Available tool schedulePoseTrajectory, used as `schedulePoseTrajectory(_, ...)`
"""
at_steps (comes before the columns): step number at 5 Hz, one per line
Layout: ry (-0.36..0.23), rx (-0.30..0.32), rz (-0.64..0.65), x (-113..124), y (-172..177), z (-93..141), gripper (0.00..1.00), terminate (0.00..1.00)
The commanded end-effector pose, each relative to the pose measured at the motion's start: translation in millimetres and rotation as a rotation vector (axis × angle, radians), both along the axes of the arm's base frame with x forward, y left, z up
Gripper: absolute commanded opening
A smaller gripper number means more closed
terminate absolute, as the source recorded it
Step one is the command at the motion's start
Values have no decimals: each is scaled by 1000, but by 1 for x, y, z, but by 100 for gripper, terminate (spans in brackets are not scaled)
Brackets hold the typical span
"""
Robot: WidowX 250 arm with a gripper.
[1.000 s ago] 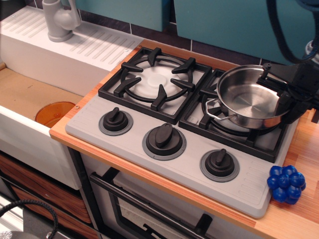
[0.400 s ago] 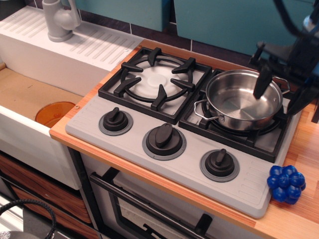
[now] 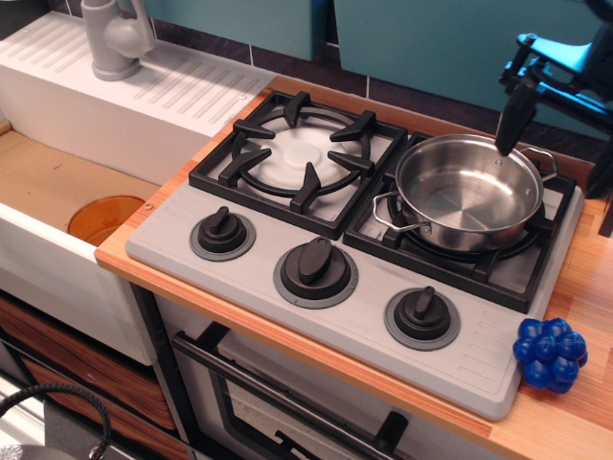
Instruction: Put pot or pan on stove and put blueberry in pot or pan
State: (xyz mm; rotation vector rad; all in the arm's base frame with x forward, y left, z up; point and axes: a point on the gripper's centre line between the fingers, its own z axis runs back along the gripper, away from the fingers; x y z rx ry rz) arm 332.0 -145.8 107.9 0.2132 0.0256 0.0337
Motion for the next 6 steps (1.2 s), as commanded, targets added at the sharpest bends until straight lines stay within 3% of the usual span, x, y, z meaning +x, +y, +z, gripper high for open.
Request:
schedulePoseTrajectory(1,-86,-46,-4,6,-5,33,100,0)
schedulePoseTrajectory(2,-86,-46,-4,6,-5,33,100,0)
schedulePoseTrajectory(3,-89,18,54,-23,-16,39,100,0)
schedulePoseTrajectory(4,-100,30,97,-38,-26,44,100,0)
schedulePoseTrajectory(6,-213,6,126,-58,-26,16,100,0)
